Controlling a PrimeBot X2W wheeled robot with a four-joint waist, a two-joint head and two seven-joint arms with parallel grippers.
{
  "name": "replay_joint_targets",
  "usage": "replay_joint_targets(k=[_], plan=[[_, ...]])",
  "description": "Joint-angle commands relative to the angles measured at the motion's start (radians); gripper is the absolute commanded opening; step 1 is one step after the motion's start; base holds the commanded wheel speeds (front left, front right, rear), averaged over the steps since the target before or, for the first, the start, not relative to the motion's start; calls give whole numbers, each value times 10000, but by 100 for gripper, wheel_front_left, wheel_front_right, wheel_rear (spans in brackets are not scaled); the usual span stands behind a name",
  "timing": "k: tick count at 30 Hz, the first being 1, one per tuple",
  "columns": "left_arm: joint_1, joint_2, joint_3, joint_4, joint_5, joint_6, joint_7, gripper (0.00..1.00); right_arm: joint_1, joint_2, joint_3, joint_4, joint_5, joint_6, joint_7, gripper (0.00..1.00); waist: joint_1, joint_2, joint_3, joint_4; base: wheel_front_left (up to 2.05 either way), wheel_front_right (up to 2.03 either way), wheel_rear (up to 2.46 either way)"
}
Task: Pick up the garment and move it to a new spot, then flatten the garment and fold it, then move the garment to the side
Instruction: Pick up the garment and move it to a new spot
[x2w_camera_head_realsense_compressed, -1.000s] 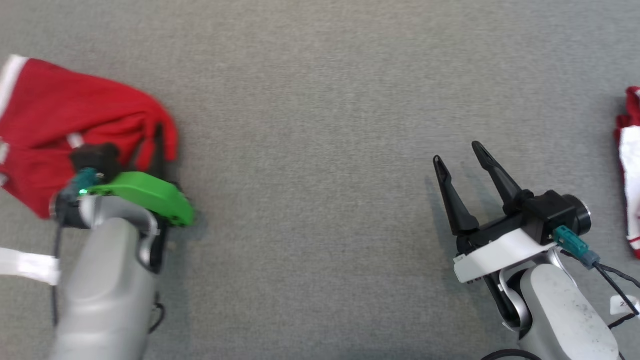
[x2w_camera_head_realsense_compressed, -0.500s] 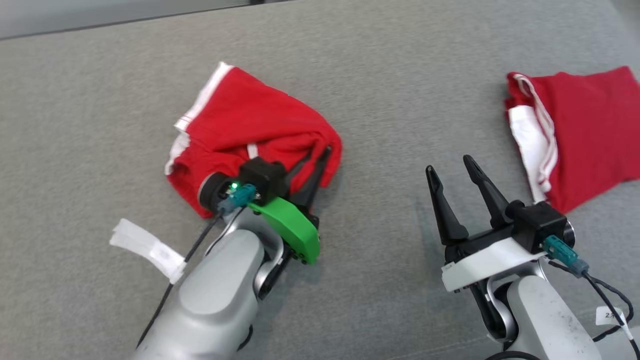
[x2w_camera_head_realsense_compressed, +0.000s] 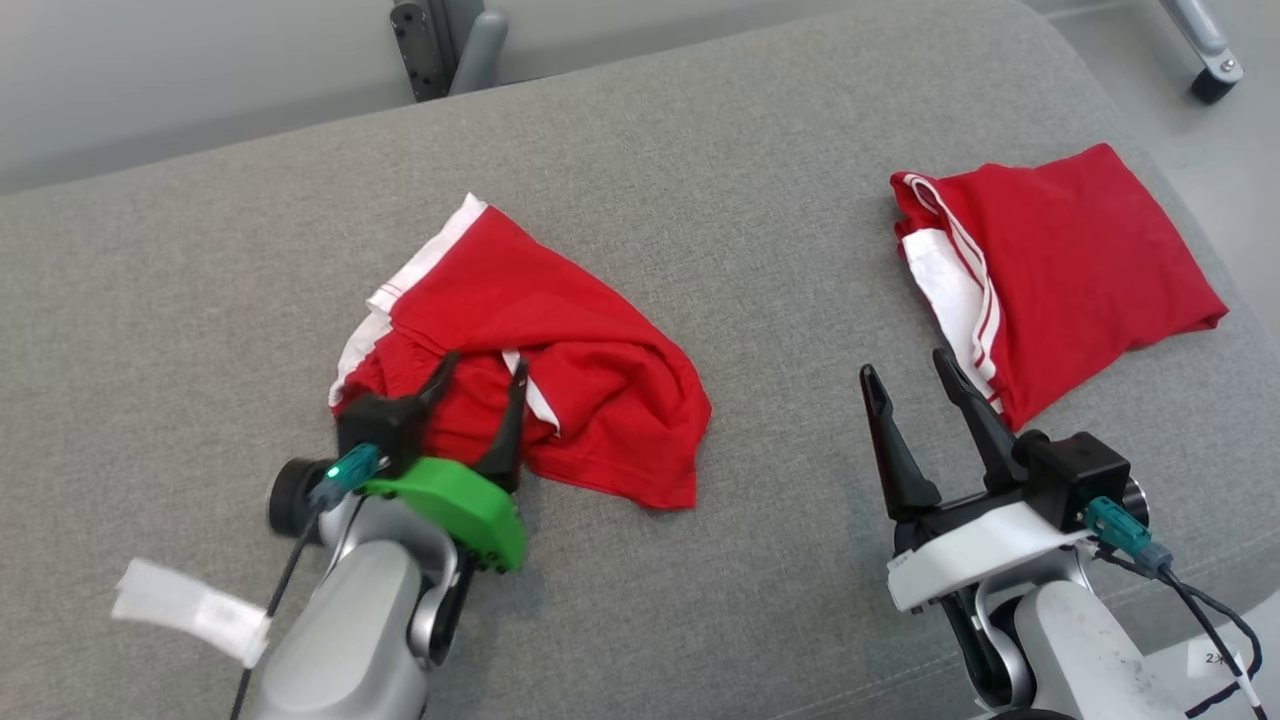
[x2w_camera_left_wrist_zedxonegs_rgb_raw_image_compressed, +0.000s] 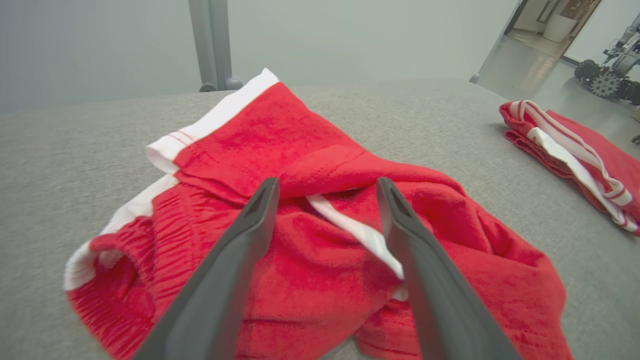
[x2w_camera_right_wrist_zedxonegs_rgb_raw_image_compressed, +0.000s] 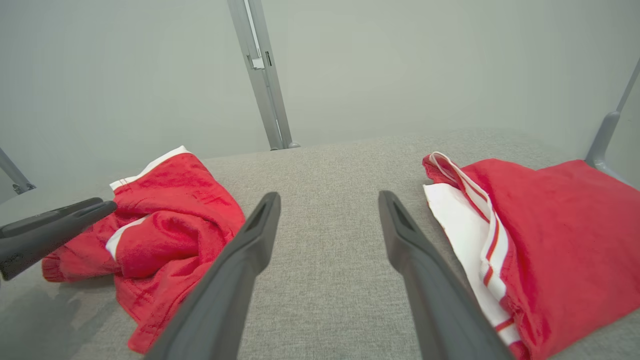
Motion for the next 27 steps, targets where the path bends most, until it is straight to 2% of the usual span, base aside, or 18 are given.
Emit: replay_joint_targets(k=[1, 7, 12, 18, 27], plan=[[440, 159, 328, -164, 166, 121, 1, 100, 171, 37, -26, 36, -52, -12, -25, 100, 0, 0, -436, 202, 0, 0, 0], [2451, 588, 2658, -1602, 1008, 643, 1, 100, 511, 102, -151, 178, -111, -12, -25, 100, 0, 0, -1094, 590, 0, 0, 0], [3975, 483, 4154, -2689, 1819, 791, 2, 100, 867, 143, -263, 331, -188, -12, -25, 100, 0, 0, -1634, 852, 0, 0, 0], [5280, 66, 5506, -3640, 2477, 622, 2, 100, 1203, 171, -336, 493, -271, -12, -25, 100, 0, 0, -2039, 1046, 0, 0, 0], [6166, -326, 6359, -3707, 3164, 162, 2, 100, 1698, 167, -583, 794, -364, -12, -25, 100, 0, 0, -2502, 1355, 0, 0, 0]])
